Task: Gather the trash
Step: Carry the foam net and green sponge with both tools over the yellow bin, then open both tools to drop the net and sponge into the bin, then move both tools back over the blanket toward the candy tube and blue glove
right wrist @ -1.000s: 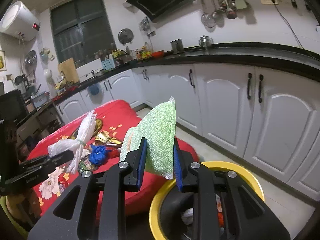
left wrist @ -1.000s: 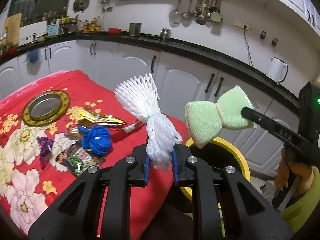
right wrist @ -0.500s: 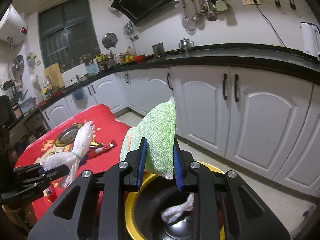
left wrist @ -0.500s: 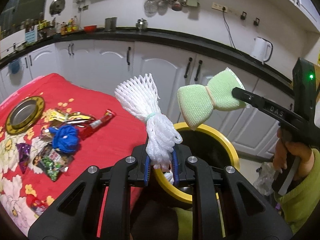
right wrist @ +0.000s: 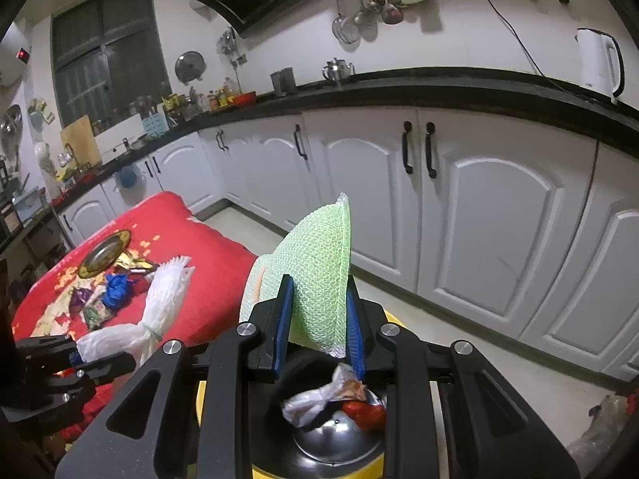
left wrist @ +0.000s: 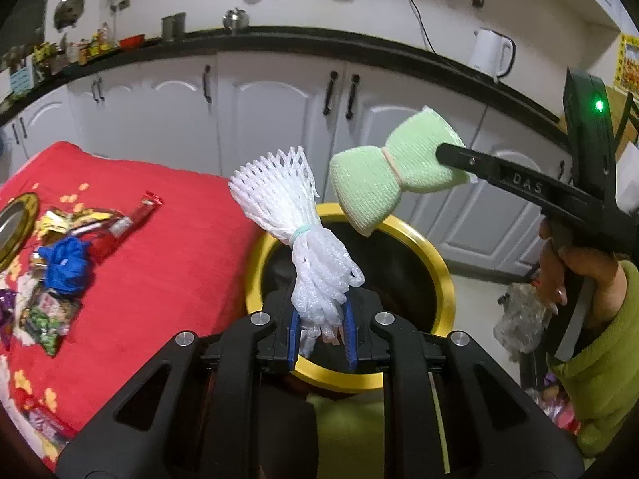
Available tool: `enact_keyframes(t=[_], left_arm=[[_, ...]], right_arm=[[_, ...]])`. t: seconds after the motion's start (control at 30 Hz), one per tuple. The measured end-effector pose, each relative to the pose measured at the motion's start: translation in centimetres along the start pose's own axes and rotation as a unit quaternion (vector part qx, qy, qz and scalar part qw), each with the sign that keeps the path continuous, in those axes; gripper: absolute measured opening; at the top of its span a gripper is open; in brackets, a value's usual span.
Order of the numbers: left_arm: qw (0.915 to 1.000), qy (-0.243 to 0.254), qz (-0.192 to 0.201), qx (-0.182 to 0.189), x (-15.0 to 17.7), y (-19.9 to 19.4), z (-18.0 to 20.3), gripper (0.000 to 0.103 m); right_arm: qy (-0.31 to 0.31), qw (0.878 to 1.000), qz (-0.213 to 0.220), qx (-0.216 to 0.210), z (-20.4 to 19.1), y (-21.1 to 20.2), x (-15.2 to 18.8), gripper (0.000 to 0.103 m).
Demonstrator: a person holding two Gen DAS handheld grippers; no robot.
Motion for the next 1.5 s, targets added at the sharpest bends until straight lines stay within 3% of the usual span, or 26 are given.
enact_keyframes(t=[0.47, 0.7, 0.83, 0.9, 0.97, 1.13, 1.5], left_arm=[[0.9980, 0.016, -0.054, 0.028, 1.8, 4.3, 2.0, 0.012], [0.9977, 0.016, -0.061, 0.026, 1.9, 5.3, 2.0, 0.014], [0.9982, 0.009, -0.057, 0.017, 1.8, 5.4, 1.6, 0.045], [0.9984, 0.005, -0.054, 0.012, 1.8, 5.3, 1.3, 0.049], [0.9988, -0.002, -0.050, 0.004, 1.7, 5.1, 0.9, 0.068], [0.9993, -0.020, -0.028, -0.014, 1.3, 3.8, -0.2, 0.091], [0.9952, -0.050, 0.031, -0.078, 0.4, -0.5, -2.9, 0.092]], right_arm=[[0.002, 0.999, -0.033, 0.016, 2.0, 1.5, 1.6, 0.024], [0.008, 0.999, -0.045, 0.004, 2.2, 2.2, 2.1, 0.028], [0.024, 0.998, -0.050, -0.003, 2.6, 2.5, 2.2, 0.038], [0.028, 0.998, -0.051, 0.001, 2.9, 2.5, 2.2, 0.044], [0.032, 0.998, -0.050, 0.002, 3.0, 2.5, 2.2, 0.045], [0.038, 0.998, -0.041, 0.001, 3.0, 2.1, 1.9, 0.050], [0.021, 0.999, -0.020, -0.025, 0.6, 1.0, 1.0, 0.056]])
Point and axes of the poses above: each gripper's, at about its wrist camera, not at the fingertips, and y roughly the way its jaws point, z to its right, x to its underside, the point moved 3 cm from there along y, roughly the way its jaws point, and after that the axes turned 7 degrees about x, right-handed, at the moved point
